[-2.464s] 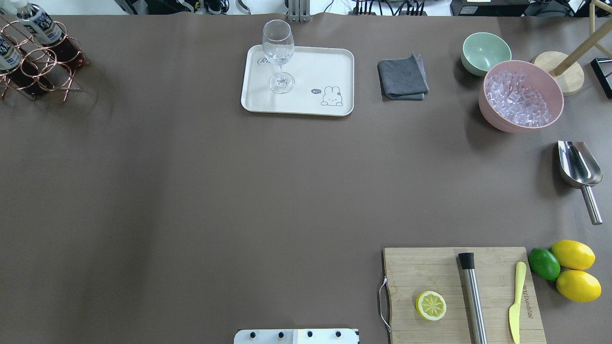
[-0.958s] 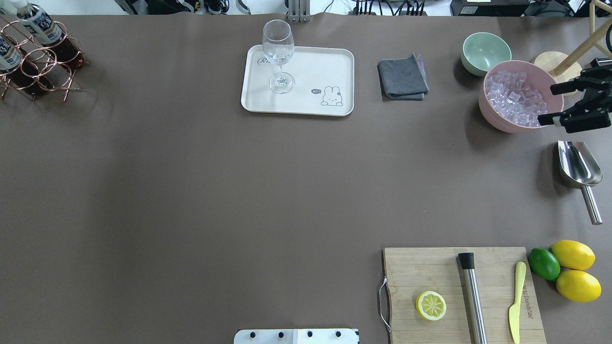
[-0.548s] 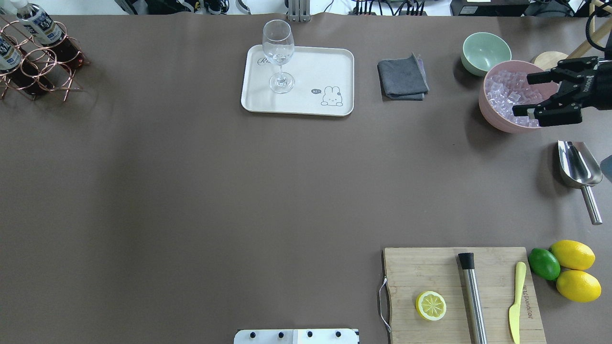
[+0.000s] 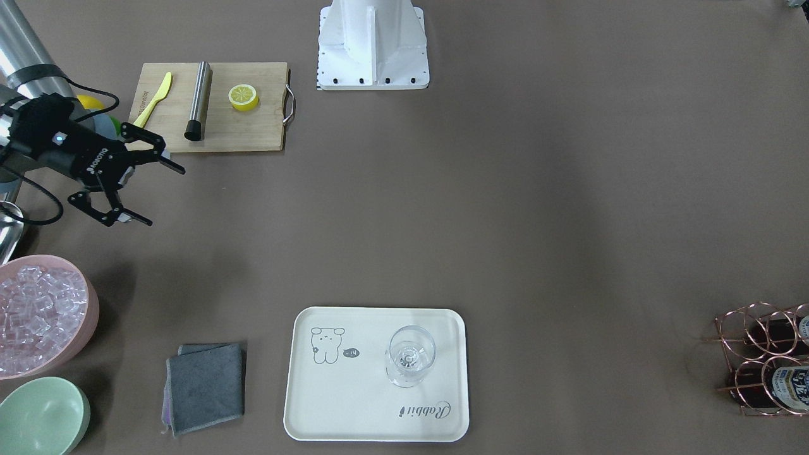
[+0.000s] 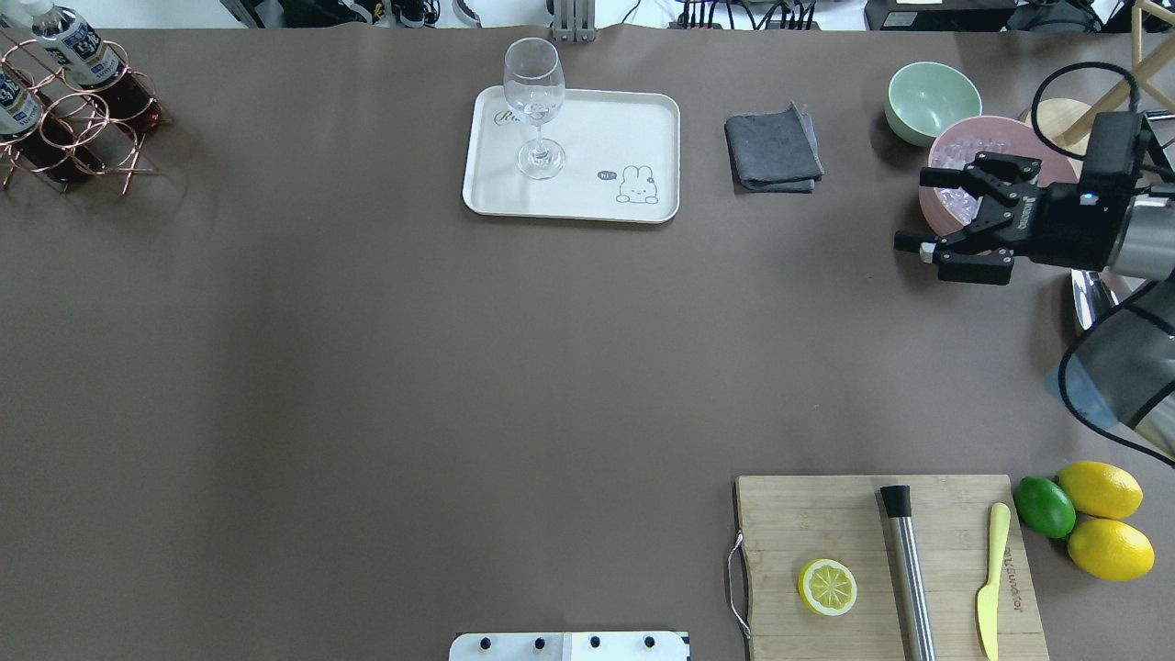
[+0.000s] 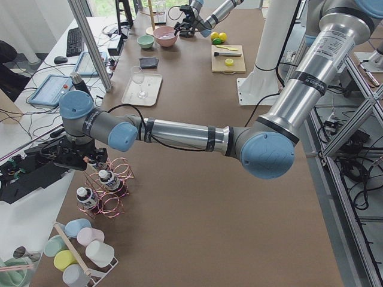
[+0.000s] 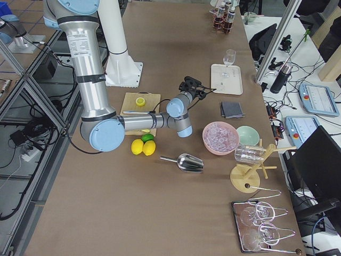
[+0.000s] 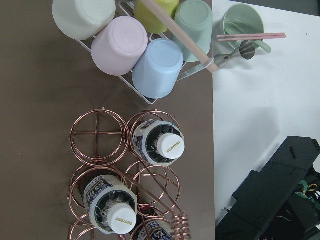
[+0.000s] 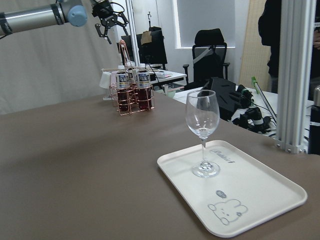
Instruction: Take tea from basket to plate
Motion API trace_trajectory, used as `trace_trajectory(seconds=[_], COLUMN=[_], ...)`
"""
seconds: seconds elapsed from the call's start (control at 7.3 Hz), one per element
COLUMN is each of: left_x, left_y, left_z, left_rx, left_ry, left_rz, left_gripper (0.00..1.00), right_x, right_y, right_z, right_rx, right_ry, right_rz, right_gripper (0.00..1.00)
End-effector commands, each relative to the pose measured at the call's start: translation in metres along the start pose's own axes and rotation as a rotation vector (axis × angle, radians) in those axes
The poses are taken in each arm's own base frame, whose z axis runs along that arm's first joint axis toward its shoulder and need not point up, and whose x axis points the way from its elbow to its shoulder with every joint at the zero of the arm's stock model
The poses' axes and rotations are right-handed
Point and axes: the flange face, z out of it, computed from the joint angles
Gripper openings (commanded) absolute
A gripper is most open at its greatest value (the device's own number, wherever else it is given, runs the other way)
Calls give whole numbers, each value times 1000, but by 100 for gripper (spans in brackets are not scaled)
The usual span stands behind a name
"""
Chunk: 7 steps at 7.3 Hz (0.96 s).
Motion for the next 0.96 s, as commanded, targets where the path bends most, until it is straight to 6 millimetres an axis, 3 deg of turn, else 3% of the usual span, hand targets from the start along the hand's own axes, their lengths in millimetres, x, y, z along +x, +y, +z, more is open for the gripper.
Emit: trace_trajectory(seconds=[0.0,0.14,0.27,0.41,0.55,0.68,0.82], left_x=[0,3,3,2,0,-1,2], left_y=[16,22,20,20,16,15,9], left_z=[21,25,26,27,27,28,14], left_rx=[0,0,1,0,1,3,2], left_ry=[6,6,6,5,4,3,23], left_rz=[21,28,27,26,24,25,19], left_gripper=[97,91,75,35,4,0,0], right_x=[-52,-71,-82,-87,-96,-96,-104], right_y=[-18,-37,-51,-60,-60,-61,-58], right_z=[79,108,134,149,158,162,164], right_rx=[119,130,133,130,97,70,57], right_ry=[-131,-158,-175,-185,-231,-231,-254], right_rz=[-147,-212,-211,-215,-209,-188,-182], right_gripper=[100,100,100,100,100,100,100])
